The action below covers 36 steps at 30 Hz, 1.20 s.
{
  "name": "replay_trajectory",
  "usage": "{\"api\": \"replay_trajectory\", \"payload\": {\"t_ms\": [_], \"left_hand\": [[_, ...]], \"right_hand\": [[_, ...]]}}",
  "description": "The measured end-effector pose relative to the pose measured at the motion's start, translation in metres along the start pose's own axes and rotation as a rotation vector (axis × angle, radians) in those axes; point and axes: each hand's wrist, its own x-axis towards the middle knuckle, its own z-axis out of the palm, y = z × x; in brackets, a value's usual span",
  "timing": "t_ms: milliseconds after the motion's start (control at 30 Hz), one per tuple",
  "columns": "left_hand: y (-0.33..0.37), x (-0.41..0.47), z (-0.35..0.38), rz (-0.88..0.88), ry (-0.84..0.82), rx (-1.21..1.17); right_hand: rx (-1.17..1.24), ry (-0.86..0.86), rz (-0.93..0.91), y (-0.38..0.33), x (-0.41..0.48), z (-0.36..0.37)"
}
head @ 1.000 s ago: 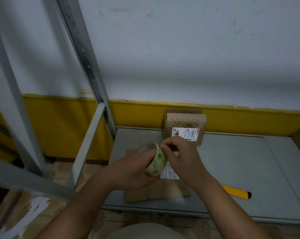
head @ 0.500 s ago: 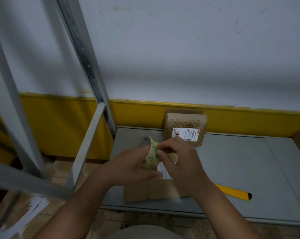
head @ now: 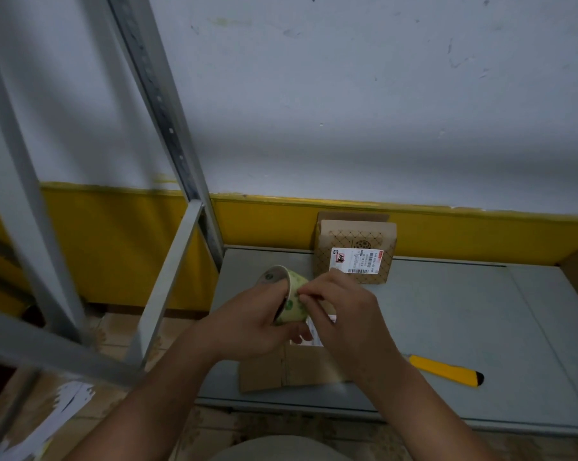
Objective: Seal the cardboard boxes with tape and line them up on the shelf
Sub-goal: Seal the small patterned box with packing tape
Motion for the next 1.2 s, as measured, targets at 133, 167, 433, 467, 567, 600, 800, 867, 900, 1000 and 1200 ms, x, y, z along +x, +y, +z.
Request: {"api": "replay_trajectory", "payload": {"t_ms": [133,167,433,467,567,600,800,867,900,1000,1200], "left_hand": [[0.001,0.000,0.000,0.025,0.037,-0.023],[0.001,0.001,-0.001,0.045,0.047,-0.012],[0.007,0.001,-0.003,-0.007,0.036,-0.069],[0.006,0.001,-0.003,0.001,0.054,-0.068],[0.005,0.001,-0.005,0.006,0.082,-0.040],[0.005,0.001,-0.005,0.006,0.085,-0.033],[0.004,0.000,-0.004,-0.013,0.093,-0.028],[0.003,0.000,-0.002,-0.011,0.097,-0.020],[0.004,0.001,-0.001,-0.006,0.099,-0.026],[0.006,0.002,0.000,0.015,0.107,-0.035],[0.010,-0.001,0.008,0.076,0.137,-0.040]], "right_hand": [[0.007,0.017,-0.014,-0.005,-0.004,0.002],[0.020,0.008,-0.014,-0.008,-0.006,0.004],[-0.018,0.053,-0.025,-0.002,0.008,-0.002],[-0.021,0.037,-0.028,-0.005,0.006,-0.001],[-0.014,0.035,-0.023,-0.007,0.000,0.003],[-0.014,0.051,-0.022,-0.004,0.002,0.003],[-0.025,0.047,-0.024,-0.003,0.005,0.004],[-0.014,0.046,-0.030,-0.003,0.004,0.003],[-0.013,0.056,-0.030,-0.002,0.005,0.003],[-0.025,0.078,-0.021,-0.001,0.008,0.000],[-0.032,0.118,-0.026,-0.005,0.002,0.002]]}}
